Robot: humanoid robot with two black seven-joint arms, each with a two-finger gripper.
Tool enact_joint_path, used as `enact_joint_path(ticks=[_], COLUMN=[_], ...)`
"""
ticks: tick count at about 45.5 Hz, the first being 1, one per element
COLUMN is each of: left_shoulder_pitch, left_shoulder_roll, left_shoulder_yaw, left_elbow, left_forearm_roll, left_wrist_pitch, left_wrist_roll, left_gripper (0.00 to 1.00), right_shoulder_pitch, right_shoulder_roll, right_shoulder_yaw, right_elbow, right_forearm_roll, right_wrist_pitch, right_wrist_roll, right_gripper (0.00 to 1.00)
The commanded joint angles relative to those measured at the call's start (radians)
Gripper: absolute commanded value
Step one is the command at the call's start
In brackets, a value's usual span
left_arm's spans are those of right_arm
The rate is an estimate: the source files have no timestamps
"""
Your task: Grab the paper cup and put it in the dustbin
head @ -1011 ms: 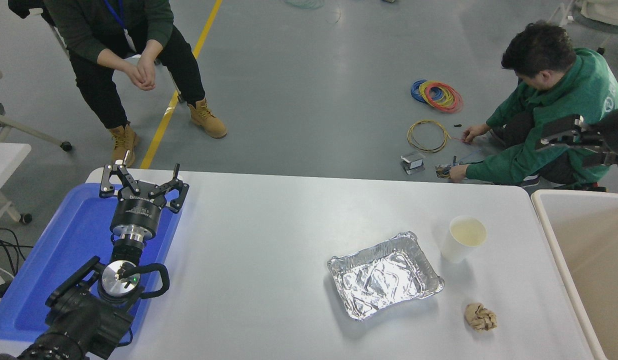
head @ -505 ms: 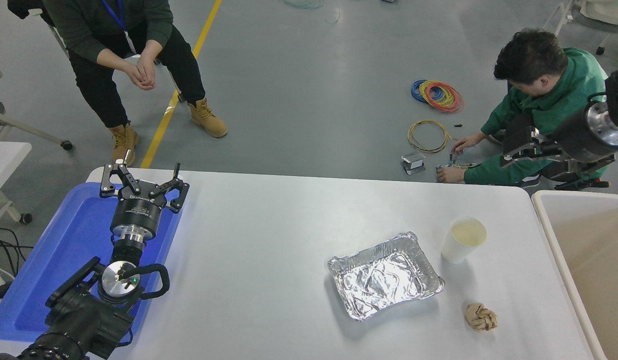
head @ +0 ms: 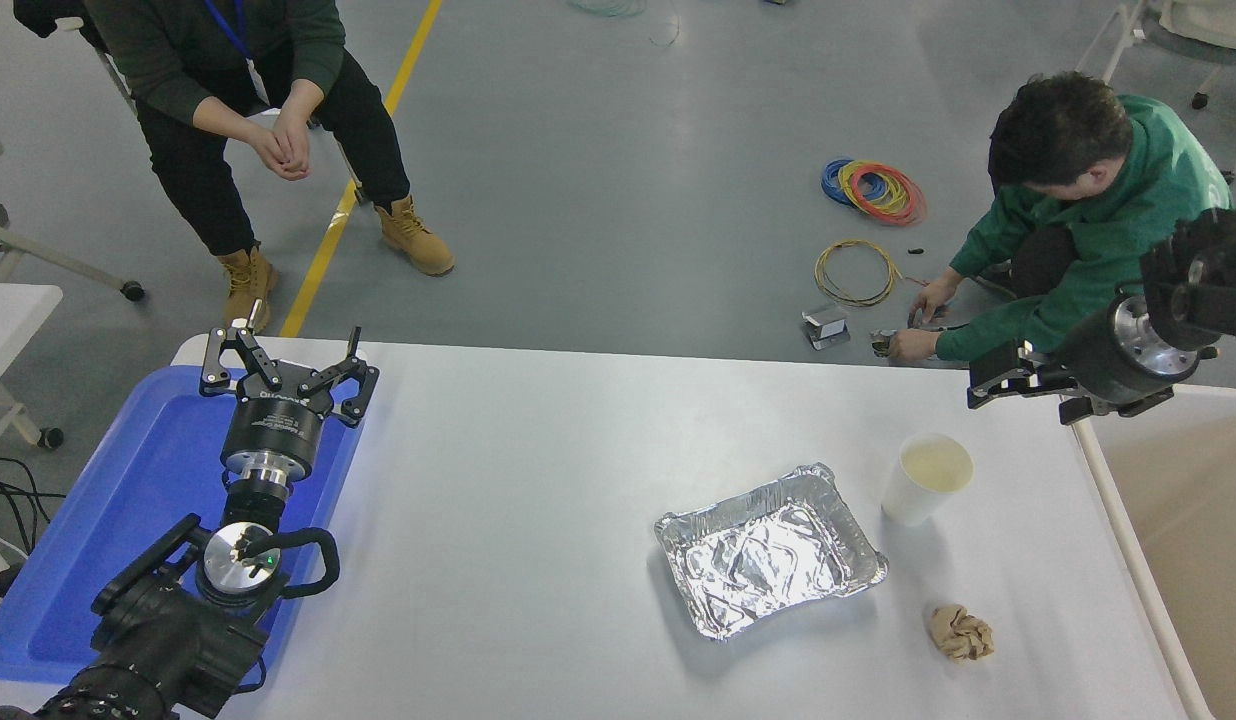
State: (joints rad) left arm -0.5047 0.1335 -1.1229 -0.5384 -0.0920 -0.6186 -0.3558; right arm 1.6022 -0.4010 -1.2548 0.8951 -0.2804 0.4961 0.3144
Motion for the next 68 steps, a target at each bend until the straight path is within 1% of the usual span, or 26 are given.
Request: enact_joint_path(ticks=[1, 12, 34, 45, 49, 53, 55, 57, 59, 61, 64, 68], left_shoulder_pitch=[0.0, 0.0, 0.0, 0.0, 0.0, 0.0, 0.0, 0.0, 0.0, 0.0, 0.0, 0.0], left_shoulder_roll=[0.0, 0.0, 0.0, 0.0, 0.0, 0.0, 0.0, 0.0, 0.0, 0.0, 0.0, 0.0], left_shoulder_yaw=[0.0, 0.0, 0.0, 0.0, 0.0, 0.0, 0.0, 0.0, 0.0, 0.0, 0.0, 0.0], left_elbow=[0.0, 0.0, 0.0, 0.0, 0.0, 0.0, 0.0, 0.0, 0.0, 0.0, 0.0, 0.0], left_forearm_roll=[0.0, 0.0, 0.0, 0.0, 0.0, 0.0, 0.0, 0.0, 0.0, 0.0, 0.0, 0.0], left_wrist_pitch=[0.0, -0.001, 0.0, 0.0, 0.0, 0.0, 0.0, 0.0, 0.0, 0.0, 0.0, 0.0], left_wrist_roll=[0.0, 0.0, 0.0, 0.0, 0.0, 0.0, 0.0, 0.0, 0.0, 0.0, -0.002, 0.0], left_gripper=[1.0, 1.0, 1.0, 1.0, 1.0, 1.0, 1.0, 1.0, 1.0, 1.0, 1.0, 1.0], right_shoulder_pitch=[-0.102, -0.215, -0.28, -0.347, -0.361, -0.372, -0.373, -0.377, -0.38, -0.381, -0.384, -0.386], right_shoulder_roll=[0.025, 0.07, 0.079, 0.107, 0.108, 0.108, 0.108, 0.108, 0.111, 0.111, 0.111, 0.111], right_shoulder_yaw=[0.043, 0.069, 0.069, 0.067, 0.067, 0.066, 0.066, 0.064, 0.063, 0.061, 0.061, 0.061], right_elbow=[-0.005, -0.064, -0.162, -0.242, -0.246, -0.246, -0.246, -0.246, -0.246, -0.246, -0.246, -0.246], right_forearm_roll=[0.003, 0.001, 0.003, 0.0, -0.011, -0.016, -0.017, -0.017, -0.017, -0.017, -0.017, -0.019], right_wrist_pitch=[-0.097, -0.192, -0.197, -0.225, -0.246, -0.268, -0.272, -0.274, -0.274, -0.272, -0.274, -0.274], right_wrist_roll=[0.002, 0.002, 0.0, 0.0, 0.002, 0.003, 0.003, 0.003, 0.003, 0.005, 0.006, 0.009], right_gripper=[1.0, 1.0, 1.0, 0.97, 0.9, 0.76, 0.65, 0.51, 0.41, 0.36, 0.33, 0.19])
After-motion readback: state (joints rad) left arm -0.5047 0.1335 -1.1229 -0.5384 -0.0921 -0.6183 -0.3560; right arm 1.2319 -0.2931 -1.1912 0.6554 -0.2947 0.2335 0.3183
